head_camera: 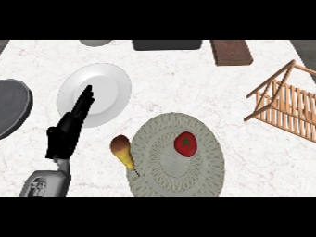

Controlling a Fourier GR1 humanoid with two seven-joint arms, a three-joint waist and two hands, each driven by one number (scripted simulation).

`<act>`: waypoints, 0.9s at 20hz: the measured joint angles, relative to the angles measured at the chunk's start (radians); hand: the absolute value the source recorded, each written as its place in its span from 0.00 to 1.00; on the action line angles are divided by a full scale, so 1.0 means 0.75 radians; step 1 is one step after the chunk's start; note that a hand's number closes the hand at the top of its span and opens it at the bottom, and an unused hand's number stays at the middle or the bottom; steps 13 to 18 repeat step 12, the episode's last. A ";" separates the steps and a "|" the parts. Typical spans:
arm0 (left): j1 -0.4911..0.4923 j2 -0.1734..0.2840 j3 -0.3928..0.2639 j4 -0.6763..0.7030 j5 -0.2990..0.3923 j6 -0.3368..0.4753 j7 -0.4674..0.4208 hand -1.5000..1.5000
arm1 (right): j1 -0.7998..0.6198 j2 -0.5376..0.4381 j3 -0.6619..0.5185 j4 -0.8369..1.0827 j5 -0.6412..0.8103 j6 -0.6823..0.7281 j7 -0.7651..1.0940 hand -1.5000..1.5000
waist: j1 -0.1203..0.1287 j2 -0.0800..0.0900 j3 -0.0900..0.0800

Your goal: Pick the lemon from the placemat and place it in the tiered shelf

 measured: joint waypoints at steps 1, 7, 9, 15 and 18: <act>0.000 0.003 0.005 -0.005 0.004 -0.001 0.002 0.50 | 0.032 -0.019 -0.044 0.008 -0.029 0.044 0.024 0.00 | -0.002 0.000 0.000; 0.012 0.003 0.019 -0.023 0.001 0.019 0.020 0.50 | 0.287 -0.073 -0.386 0.043 -0.274 0.369 0.026 0.00 | -0.037 -0.007 0.001; -0.002 0.024 0.038 -0.019 0.014 0.003 0.030 0.50 | 0.378 -0.068 -0.503 0.071 -0.349 0.478 -0.022 0.00 | -0.042 -0.007 0.001; 0.015 0.011 0.025 -0.022 0.001 0.016 0.019 0.50 | 0.501 -0.044 -0.685 0.131 -0.478 0.640 -0.094 0.00 | -0.042 -0.007 0.001; 0.015 0.011 0.025 -0.022 0.001 0.016 0.019 0.50 | 0.501 -0.044 -0.685 0.131 -0.478 0.640 -0.094 0.00 | -0.042 -0.007 0.001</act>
